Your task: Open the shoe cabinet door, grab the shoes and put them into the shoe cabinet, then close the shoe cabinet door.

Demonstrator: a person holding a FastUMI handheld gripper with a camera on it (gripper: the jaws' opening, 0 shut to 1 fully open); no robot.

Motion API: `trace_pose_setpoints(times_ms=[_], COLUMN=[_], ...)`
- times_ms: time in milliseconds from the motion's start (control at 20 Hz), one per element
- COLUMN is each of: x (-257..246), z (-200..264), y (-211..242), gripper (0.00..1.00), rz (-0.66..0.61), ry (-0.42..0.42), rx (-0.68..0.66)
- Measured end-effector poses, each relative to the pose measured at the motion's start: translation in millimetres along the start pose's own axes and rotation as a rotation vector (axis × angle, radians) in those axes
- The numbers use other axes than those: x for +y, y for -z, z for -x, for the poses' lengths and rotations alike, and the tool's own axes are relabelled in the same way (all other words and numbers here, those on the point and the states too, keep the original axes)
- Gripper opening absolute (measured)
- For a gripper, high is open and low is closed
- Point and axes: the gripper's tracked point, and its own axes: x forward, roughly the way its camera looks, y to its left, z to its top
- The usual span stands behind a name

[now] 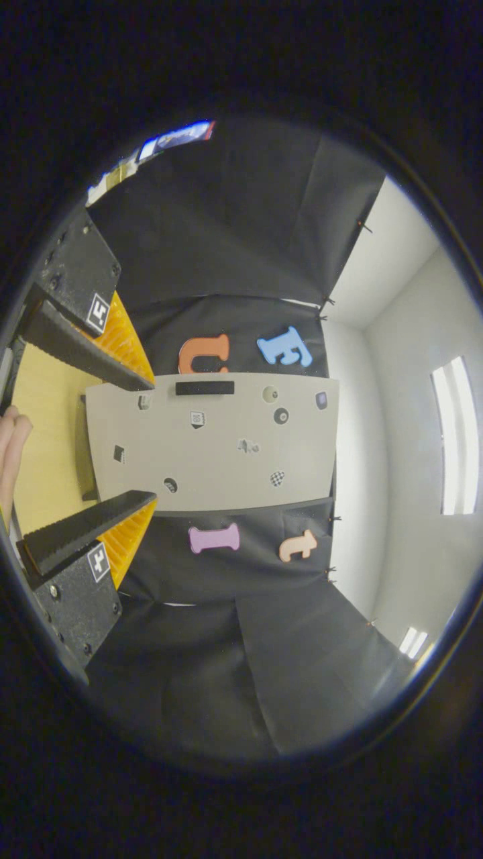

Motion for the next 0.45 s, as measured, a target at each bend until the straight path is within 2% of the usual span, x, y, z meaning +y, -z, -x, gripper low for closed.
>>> trace_pose_setpoints(times_ms=[250, 450], x=[-26, -26], z=[7, 14], y=[17, 18], gripper=[0.98, 0.98], rz=[0.035, 0.043], ry=[0.031, 0.004], rx=[0.029, 0.036])
